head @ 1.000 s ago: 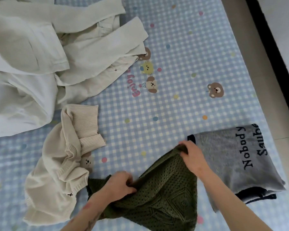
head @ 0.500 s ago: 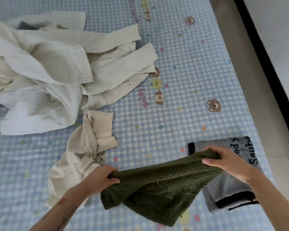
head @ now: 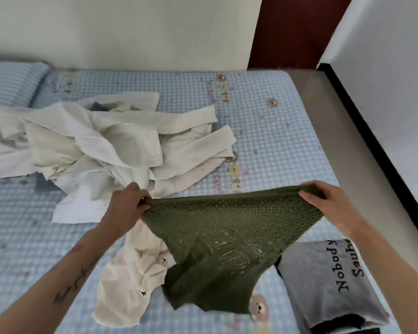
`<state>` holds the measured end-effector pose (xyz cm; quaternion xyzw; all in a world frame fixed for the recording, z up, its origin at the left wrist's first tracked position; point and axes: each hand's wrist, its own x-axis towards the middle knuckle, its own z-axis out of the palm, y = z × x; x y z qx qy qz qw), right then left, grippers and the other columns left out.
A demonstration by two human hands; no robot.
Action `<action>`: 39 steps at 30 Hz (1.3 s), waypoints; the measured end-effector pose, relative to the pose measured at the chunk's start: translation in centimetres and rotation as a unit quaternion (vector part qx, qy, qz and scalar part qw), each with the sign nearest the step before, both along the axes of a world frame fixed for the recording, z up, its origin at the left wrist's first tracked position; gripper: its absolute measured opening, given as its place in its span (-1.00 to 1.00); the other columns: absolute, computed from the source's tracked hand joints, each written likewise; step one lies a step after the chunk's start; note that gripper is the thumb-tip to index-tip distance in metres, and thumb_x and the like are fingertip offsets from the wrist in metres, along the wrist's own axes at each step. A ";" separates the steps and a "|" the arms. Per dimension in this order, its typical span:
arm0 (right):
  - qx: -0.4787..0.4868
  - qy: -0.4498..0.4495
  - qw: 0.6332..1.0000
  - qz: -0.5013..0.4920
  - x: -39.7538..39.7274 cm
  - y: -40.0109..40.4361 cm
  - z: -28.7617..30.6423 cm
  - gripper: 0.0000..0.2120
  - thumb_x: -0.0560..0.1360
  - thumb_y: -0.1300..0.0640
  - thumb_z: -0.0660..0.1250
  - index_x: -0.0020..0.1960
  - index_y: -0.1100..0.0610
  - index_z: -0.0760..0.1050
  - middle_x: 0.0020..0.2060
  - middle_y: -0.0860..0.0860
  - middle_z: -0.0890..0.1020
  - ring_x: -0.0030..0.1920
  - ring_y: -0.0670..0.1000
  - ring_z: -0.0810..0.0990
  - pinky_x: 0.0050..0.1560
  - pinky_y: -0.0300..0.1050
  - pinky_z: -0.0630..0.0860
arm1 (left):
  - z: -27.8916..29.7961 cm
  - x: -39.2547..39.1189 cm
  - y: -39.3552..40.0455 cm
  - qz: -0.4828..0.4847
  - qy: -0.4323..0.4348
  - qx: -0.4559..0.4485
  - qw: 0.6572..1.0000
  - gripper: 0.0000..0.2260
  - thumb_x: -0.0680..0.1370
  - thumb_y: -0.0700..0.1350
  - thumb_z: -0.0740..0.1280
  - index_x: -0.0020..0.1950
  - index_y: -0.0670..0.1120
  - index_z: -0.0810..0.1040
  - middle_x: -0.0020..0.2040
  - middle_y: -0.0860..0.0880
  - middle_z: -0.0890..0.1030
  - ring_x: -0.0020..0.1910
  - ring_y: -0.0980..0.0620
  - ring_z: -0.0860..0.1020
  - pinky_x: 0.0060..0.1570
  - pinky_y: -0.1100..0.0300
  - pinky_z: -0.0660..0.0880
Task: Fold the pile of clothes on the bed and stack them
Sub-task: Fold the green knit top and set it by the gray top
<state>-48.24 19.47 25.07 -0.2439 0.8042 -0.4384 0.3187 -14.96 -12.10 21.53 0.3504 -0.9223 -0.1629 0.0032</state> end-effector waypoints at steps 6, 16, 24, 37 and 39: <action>-0.068 0.045 0.996 0.028 -0.8 -0.6 6.0 -0.93 0.48 0.15 0.37 -0.09 0.00 0.61 -0.23 0.08 0.64 -0.22 0.02 0.61 -0.23 -0.15 0.55 | 7.2 0.1 -1.3 -0.044 0.090 -0.147 0.984 -0.88 0.40 -0.26 0.46 -0.10 -0.10 0.65 -0.21 -0.04 0.51 -0.23 -0.07 0.55 -0.06 0.04 0.33; 0.120 -0.016 0.974 0.191 3.1 6.2 2.6 -0.91 0.44 -0.03 0.39 -0.08 -0.07 0.62 -0.19 -0.03 0.67 -0.17 -0.09 0.63 -0.12 -0.34 0.46 | 2.6 5.0 8.6 -0.137 -0.057 -0.097 0.984 -0.83 0.28 0.20 0.44 -0.29 0.13 0.60 -0.28 0.28 0.43 -0.20 0.28 0.47 -0.29 0.46 0.33; 0.304 -0.148 0.900 0.277 9.4 13.1 -12.7 -0.83 0.48 -0.03 0.37 -0.06 0.07 0.58 -0.33 -0.13 0.53 -0.33 -0.19 0.49 -0.29 -0.38 0.29 | -14.4 9.5 19.7 -0.368 -0.301 0.050 0.878 -0.62 0.04 0.13 0.55 -0.18 0.15 0.64 -0.19 0.03 0.61 -0.30 0.18 0.57 -0.38 0.41 0.47; 0.403 -0.129 0.825 0.375 15.9 21.1 -22.1 -0.91 0.45 -0.01 0.33 -0.13 0.00 0.54 -0.26 -0.17 0.52 -0.20 -0.24 0.49 -0.15 -0.43 0.35 | -22.0 14.6 26.1 -0.330 -0.358 0.180 0.854 -0.35 0.47 -0.12 0.36 0.51 -0.05 0.18 0.34 -0.25 0.34 0.24 -0.13 0.42 0.21 0.07 0.44; 0.397 -0.131 0.829 0.371 16.1 20.2 -21.6 -0.86 0.43 -0.12 0.31 -0.15 -0.08 0.54 -0.24 -0.15 0.54 -0.21 -0.26 0.50 -0.07 -0.36 0.40 | -21.9 14.0 25.5 -0.295 -0.307 0.175 0.888 -0.42 0.42 0.07 0.41 0.41 0.02 0.38 0.18 -0.11 0.50 0.09 0.01 0.52 0.08 0.21 0.48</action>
